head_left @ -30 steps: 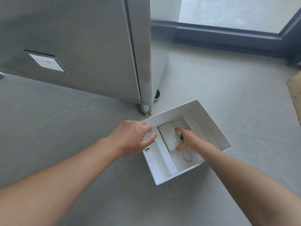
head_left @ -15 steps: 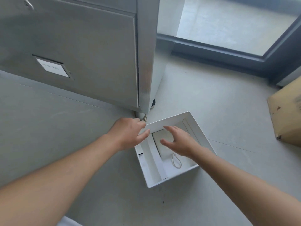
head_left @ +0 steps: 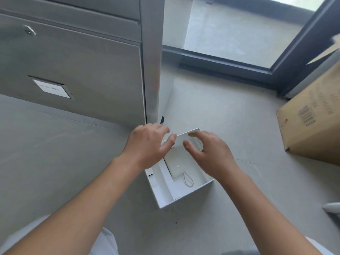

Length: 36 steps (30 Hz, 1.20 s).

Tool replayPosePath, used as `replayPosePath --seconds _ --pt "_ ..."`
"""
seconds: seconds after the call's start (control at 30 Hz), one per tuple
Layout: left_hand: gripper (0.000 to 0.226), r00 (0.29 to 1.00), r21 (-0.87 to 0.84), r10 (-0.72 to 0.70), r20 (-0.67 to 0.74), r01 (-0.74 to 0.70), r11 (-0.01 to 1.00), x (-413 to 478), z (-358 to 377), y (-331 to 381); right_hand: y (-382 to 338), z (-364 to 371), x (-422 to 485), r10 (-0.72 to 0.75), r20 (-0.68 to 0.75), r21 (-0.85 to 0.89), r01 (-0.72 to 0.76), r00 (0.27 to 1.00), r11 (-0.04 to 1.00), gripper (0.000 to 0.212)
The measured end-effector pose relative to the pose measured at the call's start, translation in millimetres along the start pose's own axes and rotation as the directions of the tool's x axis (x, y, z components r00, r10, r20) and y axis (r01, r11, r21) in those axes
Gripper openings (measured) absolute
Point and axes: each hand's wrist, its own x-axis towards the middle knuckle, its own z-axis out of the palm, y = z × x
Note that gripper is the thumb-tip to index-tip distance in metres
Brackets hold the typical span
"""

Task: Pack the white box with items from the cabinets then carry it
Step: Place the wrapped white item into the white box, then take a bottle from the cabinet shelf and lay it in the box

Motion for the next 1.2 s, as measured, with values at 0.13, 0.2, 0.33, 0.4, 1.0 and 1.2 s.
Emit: replayPosePath --seconds 0.13,0.2,0.33,0.4,1.0,1.2 --pt "0.041 1.0 0.003 0.01 0.01 -0.01 1.0 3 1 4 0 -7 6 0.029 -0.039 0.053 -0.027 0.999 0.998 0.047" --pt "0.04 1.0 0.0 0.012 0.024 -0.012 1.0 -1 -2 9 1 -10 1 0.048 -0.017 0.069 -0.047 0.999 0.997 0.046" --pt "0.041 0.999 -0.032 -0.018 0.026 0.019 0.999 -3 -8 12 -4 -18 -2 0.068 -0.02 0.101 -0.066 0.997 0.993 0.046" --pt "0.046 0.999 -0.032 -0.033 0.034 0.034 0.999 -3 -9 13 -5 -20 0 0.065 -0.038 0.107 -0.061 0.997 0.992 0.046" --pt "0.056 0.986 0.057 -0.033 0.165 0.024 0.998 -32 -163 78 -52 -124 -59 0.092 0.04 0.093 -0.095 0.995 0.991 0.051" --pt "0.051 0.985 0.114 -0.01 0.174 -0.01 0.993 -18 -334 155 -130 -292 -90 0.137 0.027 0.133 -0.139 0.99 0.981 0.052"
